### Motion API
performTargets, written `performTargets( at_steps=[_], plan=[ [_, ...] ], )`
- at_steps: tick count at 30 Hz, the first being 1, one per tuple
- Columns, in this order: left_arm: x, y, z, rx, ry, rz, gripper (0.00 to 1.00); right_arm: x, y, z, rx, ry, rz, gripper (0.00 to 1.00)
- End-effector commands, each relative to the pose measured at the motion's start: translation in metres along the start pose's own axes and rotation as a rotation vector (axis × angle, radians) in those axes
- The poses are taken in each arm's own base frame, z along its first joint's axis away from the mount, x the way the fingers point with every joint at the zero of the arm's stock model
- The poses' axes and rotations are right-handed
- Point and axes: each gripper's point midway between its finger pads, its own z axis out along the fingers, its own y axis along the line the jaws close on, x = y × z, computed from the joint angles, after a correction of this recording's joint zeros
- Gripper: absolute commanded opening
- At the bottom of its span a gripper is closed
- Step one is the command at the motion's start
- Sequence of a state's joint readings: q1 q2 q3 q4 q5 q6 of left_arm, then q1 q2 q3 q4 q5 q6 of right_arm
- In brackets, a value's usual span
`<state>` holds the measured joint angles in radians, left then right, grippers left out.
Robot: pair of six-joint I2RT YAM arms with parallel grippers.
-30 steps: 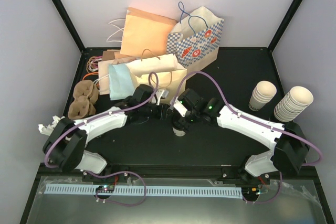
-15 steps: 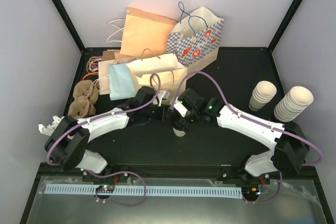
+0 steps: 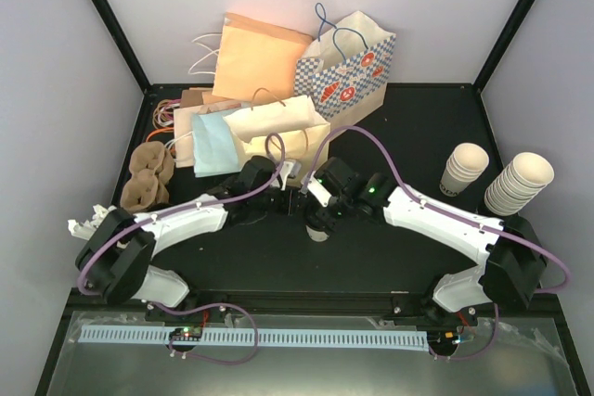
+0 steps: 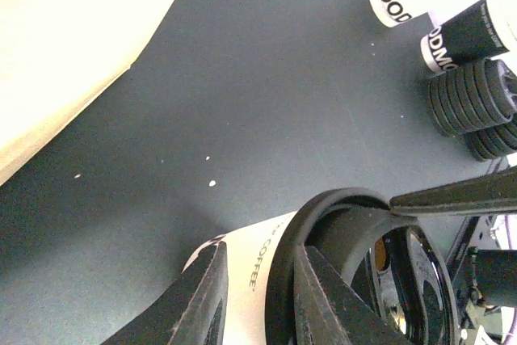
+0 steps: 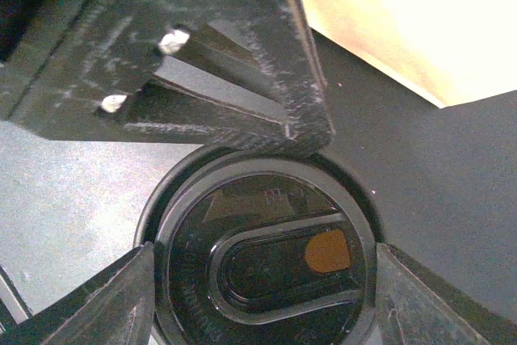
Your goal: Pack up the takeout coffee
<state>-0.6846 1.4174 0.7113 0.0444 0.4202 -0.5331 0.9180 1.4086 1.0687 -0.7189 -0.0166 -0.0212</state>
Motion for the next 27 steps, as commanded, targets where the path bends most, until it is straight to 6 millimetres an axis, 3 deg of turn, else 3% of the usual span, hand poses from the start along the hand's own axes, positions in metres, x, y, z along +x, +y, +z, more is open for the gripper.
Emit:
performTargets(
  at_steps=[1,7,10,20,27],
  plan=[
    [0.004,-0.006,-0.013,-0.056,0.020,0.037,0.26,0.021,0.001,0.005,0.014,0.098,0.050,0.63],
    [-0.002,-0.018,-0.033,-0.027,-0.038,0.039,0.29,0.015,-0.003,0.003,0.042,0.088,0.143,0.64],
    [0.001,-0.021,-0.038,-0.012,-0.044,0.034,0.30,0.011,-0.002,0.000,0.032,0.051,0.145,0.70],
    [-0.004,-0.025,-0.040,-0.004,-0.046,0.040,0.31,-0.020,-0.008,-0.030,0.060,-0.019,0.103,0.79],
    [-0.003,-0.025,-0.041,-0.008,-0.045,0.041,0.31,-0.023,-0.008,-0.031,0.066,-0.012,0.091,0.79]
  ],
)
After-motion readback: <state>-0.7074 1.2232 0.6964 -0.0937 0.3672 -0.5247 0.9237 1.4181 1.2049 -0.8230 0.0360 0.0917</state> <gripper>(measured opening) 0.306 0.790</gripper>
